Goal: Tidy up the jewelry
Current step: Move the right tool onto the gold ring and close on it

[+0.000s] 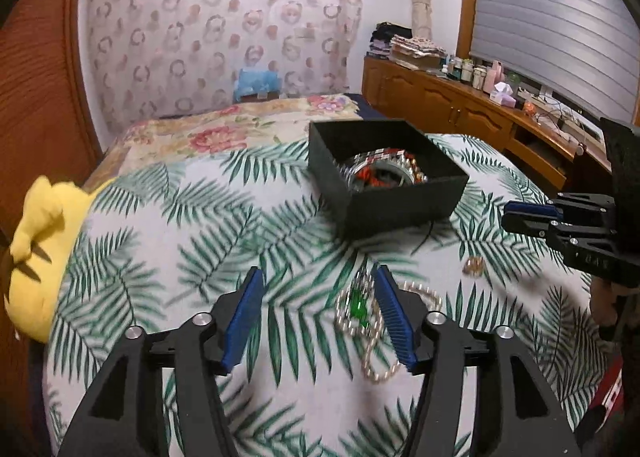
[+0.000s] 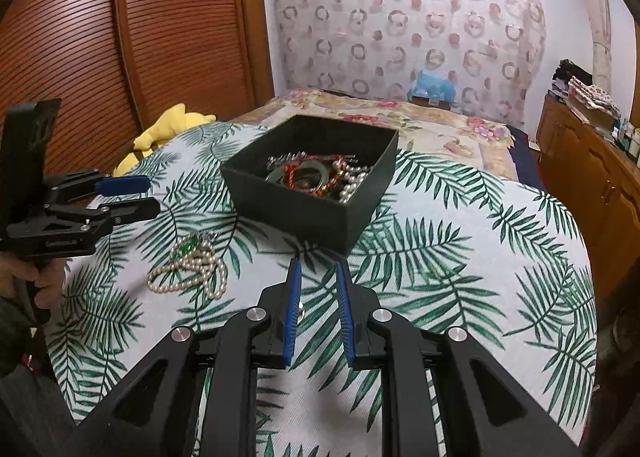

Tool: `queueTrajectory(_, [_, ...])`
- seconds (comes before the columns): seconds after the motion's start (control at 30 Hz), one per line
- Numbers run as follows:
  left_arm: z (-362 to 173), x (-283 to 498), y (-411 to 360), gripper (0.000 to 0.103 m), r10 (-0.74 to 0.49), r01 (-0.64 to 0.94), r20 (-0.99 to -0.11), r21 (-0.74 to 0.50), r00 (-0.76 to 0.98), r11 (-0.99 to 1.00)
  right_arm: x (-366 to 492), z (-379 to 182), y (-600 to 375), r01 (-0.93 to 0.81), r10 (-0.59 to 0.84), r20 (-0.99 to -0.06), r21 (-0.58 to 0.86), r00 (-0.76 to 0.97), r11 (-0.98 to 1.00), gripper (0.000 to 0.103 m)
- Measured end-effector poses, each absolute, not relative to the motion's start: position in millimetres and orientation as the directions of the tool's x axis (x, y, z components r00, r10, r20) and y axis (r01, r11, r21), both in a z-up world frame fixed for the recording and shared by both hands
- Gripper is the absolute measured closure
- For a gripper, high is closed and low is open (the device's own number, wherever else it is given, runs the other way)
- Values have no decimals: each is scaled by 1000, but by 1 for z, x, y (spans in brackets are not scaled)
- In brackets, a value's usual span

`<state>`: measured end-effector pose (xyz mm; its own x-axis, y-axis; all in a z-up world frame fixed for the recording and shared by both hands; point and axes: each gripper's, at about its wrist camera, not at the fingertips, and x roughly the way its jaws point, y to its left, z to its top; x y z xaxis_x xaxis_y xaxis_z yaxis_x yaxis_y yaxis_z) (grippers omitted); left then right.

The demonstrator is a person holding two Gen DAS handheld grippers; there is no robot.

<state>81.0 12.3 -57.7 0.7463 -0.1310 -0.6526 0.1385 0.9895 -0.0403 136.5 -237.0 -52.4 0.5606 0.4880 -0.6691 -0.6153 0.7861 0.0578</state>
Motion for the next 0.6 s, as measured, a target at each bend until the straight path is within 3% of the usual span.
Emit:
queueTrajectory(0.17, [-70,71,18,46,-131,130,-674,-52,727,990,132,-61,-236,-619,464,-692,31,553,784,83])
queueTrajectory(0.27, [-77,70,18,46,-135,133,-687,-55,714,990,133,-67,-236,-621,464,-702,40,541,783,75])
queueTrajectory(0.6, [-89,68,7,46,-148,170,-720,-43,678,985,136,-84,-210,-670,455,-756,30,470,742,74])
